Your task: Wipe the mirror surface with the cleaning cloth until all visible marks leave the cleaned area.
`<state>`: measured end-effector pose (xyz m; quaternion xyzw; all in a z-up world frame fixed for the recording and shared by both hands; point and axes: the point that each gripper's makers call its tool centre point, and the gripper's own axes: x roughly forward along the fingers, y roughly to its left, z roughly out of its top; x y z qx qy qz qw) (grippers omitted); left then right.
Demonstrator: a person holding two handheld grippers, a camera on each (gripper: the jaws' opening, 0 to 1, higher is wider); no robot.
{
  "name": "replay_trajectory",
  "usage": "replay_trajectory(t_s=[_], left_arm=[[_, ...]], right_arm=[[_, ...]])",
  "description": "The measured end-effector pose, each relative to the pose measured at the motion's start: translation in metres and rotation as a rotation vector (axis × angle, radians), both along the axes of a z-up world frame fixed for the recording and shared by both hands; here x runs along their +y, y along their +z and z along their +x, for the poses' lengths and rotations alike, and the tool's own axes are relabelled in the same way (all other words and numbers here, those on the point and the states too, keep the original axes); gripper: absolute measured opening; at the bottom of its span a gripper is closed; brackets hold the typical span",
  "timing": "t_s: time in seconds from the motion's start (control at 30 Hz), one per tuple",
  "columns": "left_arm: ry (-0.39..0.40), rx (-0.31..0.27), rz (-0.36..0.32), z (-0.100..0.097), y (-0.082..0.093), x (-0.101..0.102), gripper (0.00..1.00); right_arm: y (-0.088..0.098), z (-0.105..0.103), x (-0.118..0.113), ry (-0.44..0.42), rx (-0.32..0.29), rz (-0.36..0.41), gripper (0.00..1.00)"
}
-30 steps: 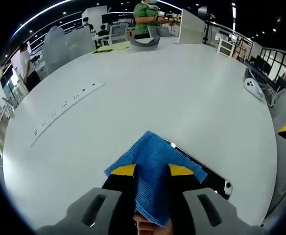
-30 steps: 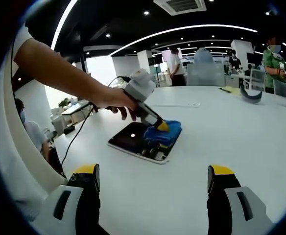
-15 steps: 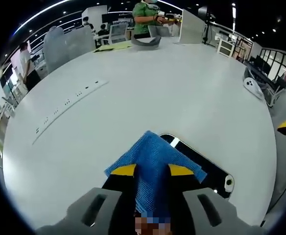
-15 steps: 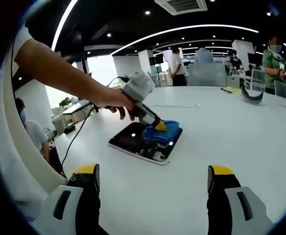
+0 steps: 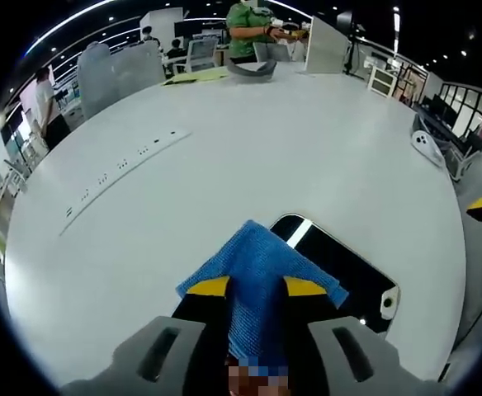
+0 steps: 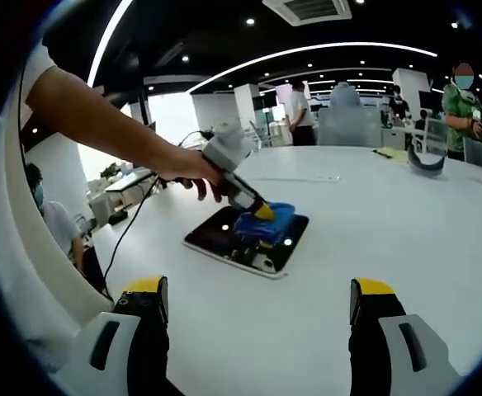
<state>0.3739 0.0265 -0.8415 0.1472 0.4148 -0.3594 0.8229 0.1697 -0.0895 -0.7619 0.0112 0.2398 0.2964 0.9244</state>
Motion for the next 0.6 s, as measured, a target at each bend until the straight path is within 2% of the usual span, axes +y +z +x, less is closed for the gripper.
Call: replay_trajectory(t_s=[0.6], left_arm=[[-0.008,-0.024,-0.002,-0.0061,0.0002,0.0044,0.22]], right_arm=[[0.0044,-0.0016,0.0027,0.000,-0.011,-0.006,0.91]])
